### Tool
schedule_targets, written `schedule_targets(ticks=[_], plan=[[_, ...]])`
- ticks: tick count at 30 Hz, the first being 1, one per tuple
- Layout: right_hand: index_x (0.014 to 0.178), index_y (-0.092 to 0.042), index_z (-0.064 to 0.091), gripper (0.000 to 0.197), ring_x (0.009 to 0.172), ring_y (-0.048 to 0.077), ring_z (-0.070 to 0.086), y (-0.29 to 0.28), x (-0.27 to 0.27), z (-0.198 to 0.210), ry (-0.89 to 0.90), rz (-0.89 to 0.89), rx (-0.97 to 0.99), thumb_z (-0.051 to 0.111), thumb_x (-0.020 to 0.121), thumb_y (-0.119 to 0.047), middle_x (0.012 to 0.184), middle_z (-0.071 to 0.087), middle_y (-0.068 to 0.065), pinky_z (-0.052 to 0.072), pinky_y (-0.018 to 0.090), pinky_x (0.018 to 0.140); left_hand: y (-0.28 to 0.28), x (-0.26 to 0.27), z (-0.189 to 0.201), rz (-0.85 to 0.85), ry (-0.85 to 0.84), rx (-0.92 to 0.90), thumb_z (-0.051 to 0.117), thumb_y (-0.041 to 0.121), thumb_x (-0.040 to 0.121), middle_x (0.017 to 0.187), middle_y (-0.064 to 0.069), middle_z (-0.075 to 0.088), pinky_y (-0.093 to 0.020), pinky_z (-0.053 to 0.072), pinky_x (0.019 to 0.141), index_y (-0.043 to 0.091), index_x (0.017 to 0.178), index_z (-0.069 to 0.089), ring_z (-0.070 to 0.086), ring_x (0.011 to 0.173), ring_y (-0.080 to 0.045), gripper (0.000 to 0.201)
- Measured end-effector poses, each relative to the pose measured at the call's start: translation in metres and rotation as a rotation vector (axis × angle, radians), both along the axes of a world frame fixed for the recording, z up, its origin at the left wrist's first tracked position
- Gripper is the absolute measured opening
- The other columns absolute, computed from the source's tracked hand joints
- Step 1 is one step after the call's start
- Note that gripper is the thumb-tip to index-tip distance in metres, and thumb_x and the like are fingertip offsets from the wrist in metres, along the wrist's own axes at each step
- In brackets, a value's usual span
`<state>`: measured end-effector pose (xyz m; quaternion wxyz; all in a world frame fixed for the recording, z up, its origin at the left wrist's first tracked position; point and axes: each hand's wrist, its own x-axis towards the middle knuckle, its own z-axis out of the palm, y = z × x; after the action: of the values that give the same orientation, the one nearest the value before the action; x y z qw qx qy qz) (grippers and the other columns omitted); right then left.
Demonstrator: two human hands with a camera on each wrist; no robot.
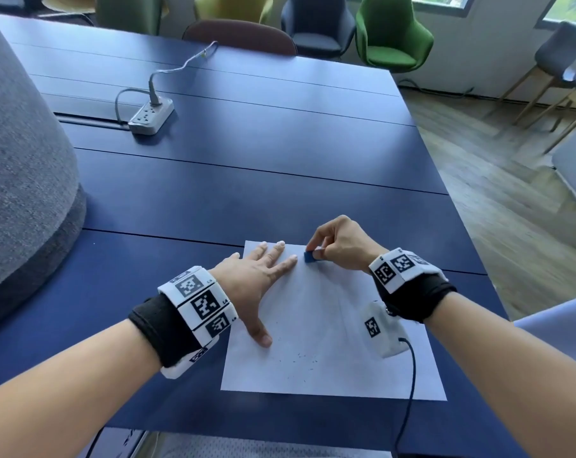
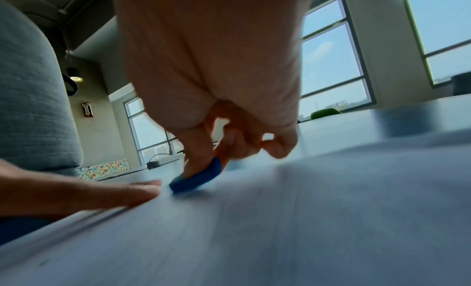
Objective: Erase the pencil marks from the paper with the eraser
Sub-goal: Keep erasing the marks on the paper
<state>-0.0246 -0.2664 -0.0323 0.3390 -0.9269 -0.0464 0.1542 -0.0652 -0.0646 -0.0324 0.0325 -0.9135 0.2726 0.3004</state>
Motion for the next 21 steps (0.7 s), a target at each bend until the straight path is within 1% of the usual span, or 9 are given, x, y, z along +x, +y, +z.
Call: schedule_targets(ticks=[3,7,8,11,12,16,17,20,21], plan=[[0.082,-0.017,0.075,0.01,0.056,0.006,0.051,0.003,-0.007,-0.005,-0.073,-0.073,0.009,0.07,0.079,-0.01,0.061,0.057,-0.005,0.039,0.017,0.054,0.0,0.001,-0.001,0.002,-0.001,0.004,0.085,0.061,0.054,0.158,0.005,-0.03,-0.052,0.008,0.118,0.033,0.151,-0.02,-0.021,0.147,-0.018,0.146],[0.077,-0.02,0.075,0.013,0.054,0.007,0.052,-0.009,-0.021,-0.003,0.044,0.006,-0.017,0.069,0.076,-0.009,0.062,0.061,-0.002,0.041,0.016,0.052,0.0,0.0,-0.001,0.002,-0.005,0.005,0.086,0.062,0.053,0.158,0.004,-0.03,-0.052,0.009,0.119,0.034,0.151,-0.02,-0.021,0.147,-0.018,0.147],[0.077,-0.021,0.075,0.013,0.054,0.007,0.052,-0.011,-0.02,-0.003,0.043,-0.012,-0.011,0.069,0.076,-0.009,0.062,0.061,-0.002,0.041,0.017,0.053,0.0,0.0,-0.001,0.0,-0.005,0.009,0.086,0.062,0.053,0.158,0.004,-0.03,-0.052,0.01,0.119,0.034,0.151,-0.02,-0.021,0.147,-0.019,0.147],[0.076,-0.025,0.073,0.015,0.057,0.009,0.052,-0.009,-0.021,-0.006,-0.045,-0.142,0.011,0.069,0.077,-0.01,0.062,0.057,-0.003,0.042,0.021,0.06,-0.002,0.001,0.001,-0.008,-0.013,0.018,0.086,0.062,0.053,0.158,0.002,-0.029,-0.053,0.013,0.118,0.036,0.151,-0.019,-0.019,0.148,-0.02,0.146],[0.076,-0.024,0.072,0.015,0.057,0.009,0.052,-0.008,-0.024,-0.007,-0.051,-0.157,0.022,0.068,0.077,-0.01,0.061,0.057,-0.003,0.043,0.021,0.06,-0.002,0.001,0.001,-0.009,-0.014,0.018,0.086,0.061,0.053,0.158,0.002,-0.029,-0.053,0.014,0.118,0.036,0.151,-0.019,-0.019,0.148,-0.02,0.146],[0.075,-0.018,0.073,0.012,0.046,0.001,0.049,-0.008,-0.041,-0.003,0.05,-0.055,0.036,0.068,0.077,-0.008,0.054,0.058,-0.007,0.039,0.016,0.05,-0.003,0.0,0.001,-0.005,-0.011,0.025,0.086,0.06,0.053,0.158,0.001,-0.029,-0.052,0.015,0.118,0.035,0.152,-0.019,-0.018,0.148,-0.021,0.147],[0.076,-0.018,0.073,0.012,0.047,0.002,0.05,-0.007,-0.04,-0.003,0.047,-0.059,0.029,0.068,0.078,-0.008,0.054,0.058,-0.007,0.04,0.016,0.051,-0.003,0.0,0.001,-0.006,-0.01,0.028,0.086,0.06,0.053,0.158,0.001,-0.029,-0.052,0.015,0.118,0.035,0.152,-0.019,-0.018,0.148,-0.021,0.146],[0.076,-0.019,0.073,0.013,0.057,0.009,0.055,-0.004,-0.038,-0.008,-0.044,-0.183,0.036,0.066,0.077,-0.008,0.061,0.062,-0.003,0.044,0.021,0.058,-0.003,0.0,0.002,-0.009,-0.01,0.031,0.086,0.061,0.054,0.158,0.001,-0.029,-0.052,0.014,0.118,0.035,0.151,-0.019,-0.019,0.148,-0.021,0.146],[0.076,-0.019,0.073,0.013,0.058,0.01,0.056,-0.003,-0.04,-0.01,-0.053,-0.207,0.048,0.066,0.077,-0.008,0.062,0.063,-0.002,0.045,0.021,0.058,-0.003,0.0,0.002,-0.009,-0.012,0.031,0.086,0.061,0.053,0.158,0.001,-0.029,-0.052,0.013,0.118,0.035,0.152,-0.019,-0.019,0.148,-0.021,0.146]])
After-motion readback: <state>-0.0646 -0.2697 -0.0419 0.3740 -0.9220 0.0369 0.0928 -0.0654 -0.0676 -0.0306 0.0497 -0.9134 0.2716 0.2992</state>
